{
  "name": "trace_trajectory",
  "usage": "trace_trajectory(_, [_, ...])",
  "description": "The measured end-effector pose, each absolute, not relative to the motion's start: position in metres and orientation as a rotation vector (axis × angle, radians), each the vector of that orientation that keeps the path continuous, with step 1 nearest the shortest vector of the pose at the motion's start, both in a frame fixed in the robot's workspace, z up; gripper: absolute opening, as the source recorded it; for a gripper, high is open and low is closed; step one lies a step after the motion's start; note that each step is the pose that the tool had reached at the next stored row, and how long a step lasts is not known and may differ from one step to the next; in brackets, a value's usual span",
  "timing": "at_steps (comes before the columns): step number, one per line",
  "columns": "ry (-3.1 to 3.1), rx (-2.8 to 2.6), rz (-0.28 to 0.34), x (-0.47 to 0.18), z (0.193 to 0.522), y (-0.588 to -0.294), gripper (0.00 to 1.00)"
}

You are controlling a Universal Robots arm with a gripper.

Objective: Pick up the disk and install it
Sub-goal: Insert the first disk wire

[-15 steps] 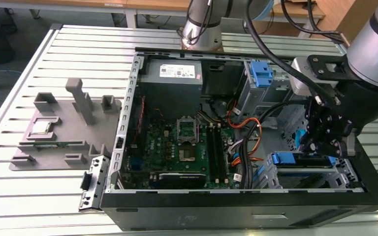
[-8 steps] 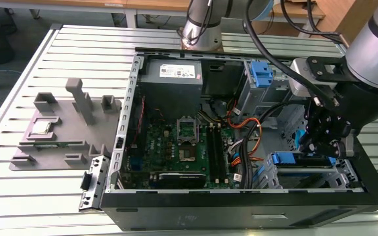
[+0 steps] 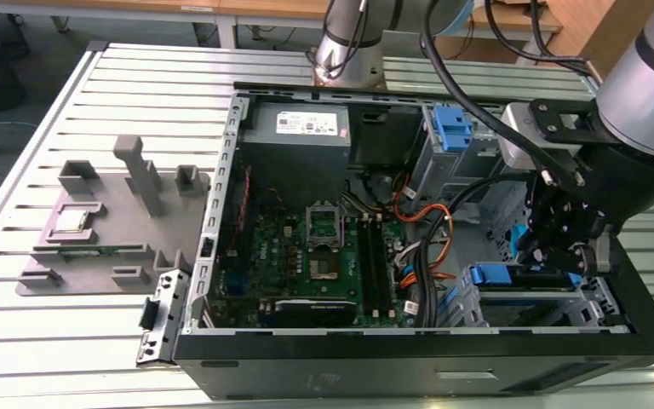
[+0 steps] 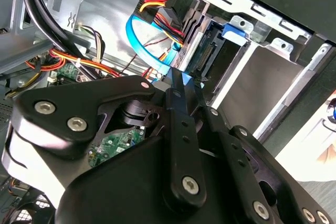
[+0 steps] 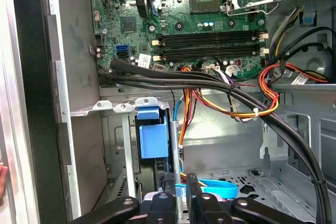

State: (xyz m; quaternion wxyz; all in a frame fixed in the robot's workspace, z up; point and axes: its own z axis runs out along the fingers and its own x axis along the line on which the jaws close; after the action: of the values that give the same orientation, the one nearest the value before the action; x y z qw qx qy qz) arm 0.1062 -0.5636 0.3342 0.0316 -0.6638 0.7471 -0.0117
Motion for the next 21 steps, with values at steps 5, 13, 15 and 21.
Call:
trace_trajectory(5, [2.301, -2.044, -0.035, 0.106, 0.334, -0.564, 0.23])
trace_trajectory(13, [2.301, -2.044, -0.034, 0.106, 0.34, -0.564, 0.23])
trace_trajectory(15, [2.301, -2.044, -0.034, 0.106, 0.345, -0.564, 0.23])
trace_trajectory(21, [2.301, -2.045, -0.033, 0.107, 0.354, -0.564, 0.23])
